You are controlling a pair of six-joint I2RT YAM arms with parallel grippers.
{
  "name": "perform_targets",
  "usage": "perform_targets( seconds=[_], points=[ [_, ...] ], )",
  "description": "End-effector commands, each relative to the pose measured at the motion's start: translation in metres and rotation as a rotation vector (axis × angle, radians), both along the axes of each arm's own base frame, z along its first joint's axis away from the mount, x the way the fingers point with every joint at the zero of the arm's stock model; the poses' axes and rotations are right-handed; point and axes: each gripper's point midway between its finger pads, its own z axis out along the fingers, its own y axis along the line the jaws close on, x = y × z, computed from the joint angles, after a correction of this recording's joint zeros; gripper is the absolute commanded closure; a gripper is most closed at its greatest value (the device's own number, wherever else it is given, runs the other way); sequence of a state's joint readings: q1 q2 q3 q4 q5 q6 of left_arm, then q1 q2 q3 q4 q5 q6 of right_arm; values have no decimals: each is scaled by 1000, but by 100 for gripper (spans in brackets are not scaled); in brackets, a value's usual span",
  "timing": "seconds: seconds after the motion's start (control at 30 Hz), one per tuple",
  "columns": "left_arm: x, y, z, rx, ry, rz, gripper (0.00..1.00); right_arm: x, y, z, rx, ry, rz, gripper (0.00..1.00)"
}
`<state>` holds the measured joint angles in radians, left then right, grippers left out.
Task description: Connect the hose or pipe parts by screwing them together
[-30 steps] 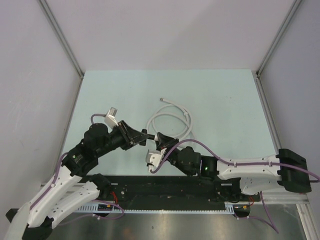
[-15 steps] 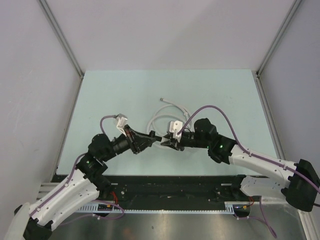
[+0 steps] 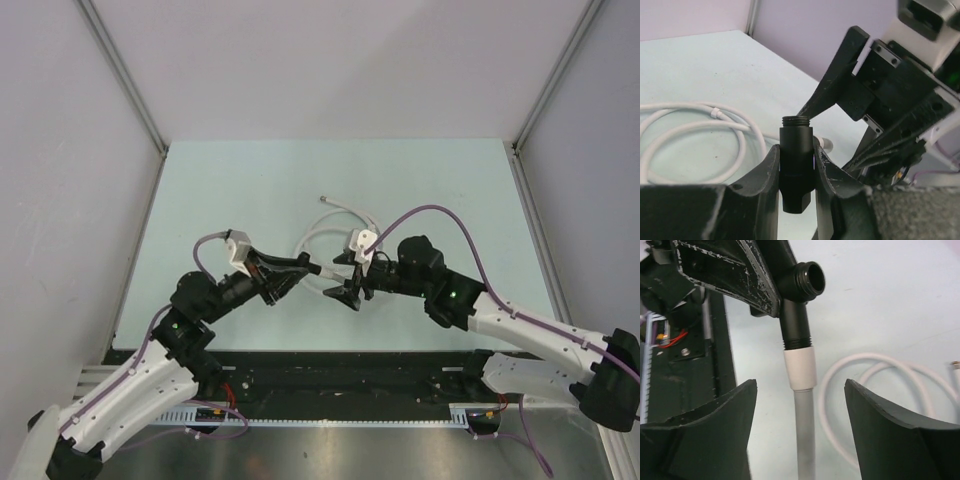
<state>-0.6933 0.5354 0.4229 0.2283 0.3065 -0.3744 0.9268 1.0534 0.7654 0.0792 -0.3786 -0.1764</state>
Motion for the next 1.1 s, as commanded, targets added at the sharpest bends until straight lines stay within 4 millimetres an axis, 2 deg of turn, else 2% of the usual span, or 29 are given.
perform_targets(
  seconds=[0.0, 0.03, 0.1, 0.2, 0.23, 0.43, 0.5, 0.6, 0.63, 0.73, 0.8, 0.83, 0.9, 0.97, 1.0, 1.03, 1.07],
  points=[
    [5, 13, 49, -221, 93, 83, 100, 19, -13, 36, 30, -144, -176, 22],
    [6, 11, 52, -235, 129, 79, 100, 25, -16, 38, 14, -192, -211, 20],
    [7, 10, 40, -216, 253, 95, 100, 23, -12, 39, -4, -254, -213, 16],
    [9, 7, 29, -141, 421, 123, 100, 29, -10, 40, -71, -397, -261, 11],
    [7, 7, 31, -123, 470, 128, 100, 28, -7, 36, -105, -438, -282, 10],
    [-7, -5, 37, -185, 693, 65, 100, 21, 9, 47, -159, -641, -341, 11],
    [-13, -8, 38, -201, 737, 35, 100, 22, 14, 42, -197, -687, -342, 12],
    [-17, -8, 39, -225, 777, 25, 100, 22, 20, 37, -240, -740, -370, 30],
    [-18, -8, 39, -233, 793, 25, 100, 23, 20, 38, -238, -746, -386, 47],
    [-20, -8, 43, -248, 804, 14, 100, 20, 26, 33, -236, -732, -375, 79],
    [-21, -7, 45, -244, 794, 10, 100, 17, 29, 31, -220, -710, -364, 90],
    [-20, -8, 44, -223, 768, 7, 100, 15, 31, 27, -211, -676, -343, 99],
    [-18, -8, 44, -189, 712, 10, 100, 16, 32, 27, -189, -622, -321, 100],
    [-13, -7, 43, -108, 567, 7, 100, 6, 38, 26, -122, -512, -233, 100],
    [-11, -8, 50, -95, 472, -13, 100, 4, 42, 26, -78, -453, -150, 100],
    [-9, -7, 49, -20, 318, -32, 100, 0, 40, 26, -53, -401, -101, 100],
    [-16, -9, 53, 2, 220, -87, 100, -4, 41, 26, -7, -301, -63, 100]
  ],
)
